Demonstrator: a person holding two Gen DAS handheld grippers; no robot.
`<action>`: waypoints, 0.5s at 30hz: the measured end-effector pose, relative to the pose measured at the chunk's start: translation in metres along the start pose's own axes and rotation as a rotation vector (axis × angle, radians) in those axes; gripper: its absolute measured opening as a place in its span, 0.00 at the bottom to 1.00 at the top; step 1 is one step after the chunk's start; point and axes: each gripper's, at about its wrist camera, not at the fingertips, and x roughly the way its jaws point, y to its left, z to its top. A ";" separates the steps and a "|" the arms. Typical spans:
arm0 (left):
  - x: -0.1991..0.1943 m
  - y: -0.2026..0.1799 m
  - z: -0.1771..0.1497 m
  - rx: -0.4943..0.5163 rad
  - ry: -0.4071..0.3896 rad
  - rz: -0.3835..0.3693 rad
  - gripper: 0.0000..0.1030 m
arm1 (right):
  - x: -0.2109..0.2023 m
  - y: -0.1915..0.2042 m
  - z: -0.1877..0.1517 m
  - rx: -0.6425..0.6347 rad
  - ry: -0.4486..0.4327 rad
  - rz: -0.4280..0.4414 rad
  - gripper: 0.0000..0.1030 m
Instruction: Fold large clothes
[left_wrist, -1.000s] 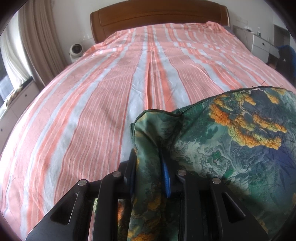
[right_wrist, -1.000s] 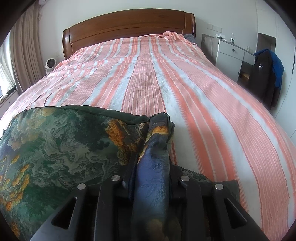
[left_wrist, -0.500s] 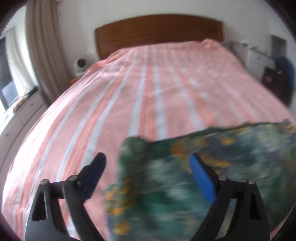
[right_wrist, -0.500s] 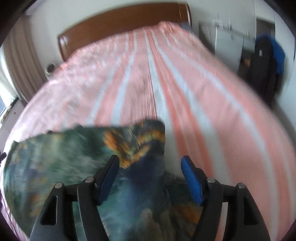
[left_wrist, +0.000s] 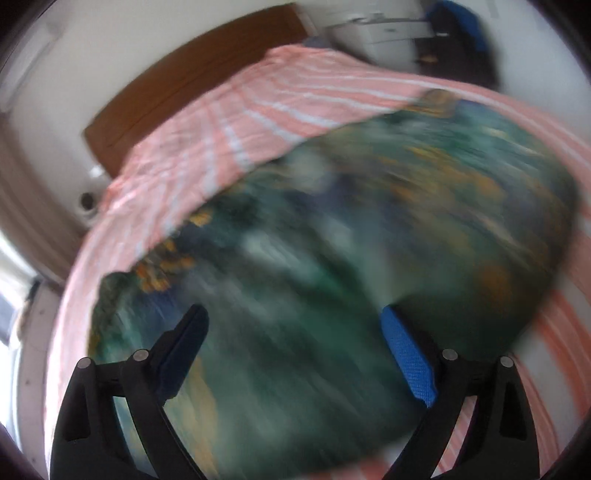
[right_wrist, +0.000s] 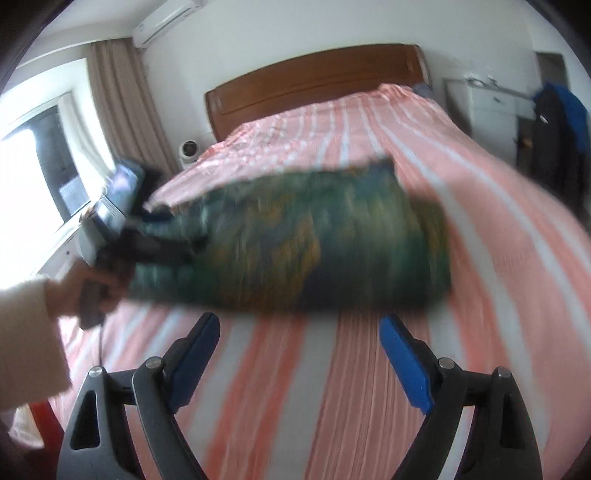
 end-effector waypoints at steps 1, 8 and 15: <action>-0.010 -0.009 -0.010 0.025 0.014 -0.027 0.93 | -0.003 -0.001 -0.023 0.034 0.004 -0.009 0.85; -0.081 -0.062 -0.088 0.113 0.116 -0.216 0.93 | 0.011 0.004 -0.051 0.072 0.016 -0.023 0.85; -0.126 -0.058 -0.101 -0.101 0.047 -0.192 0.96 | 0.031 0.007 -0.049 0.062 0.034 -0.024 0.86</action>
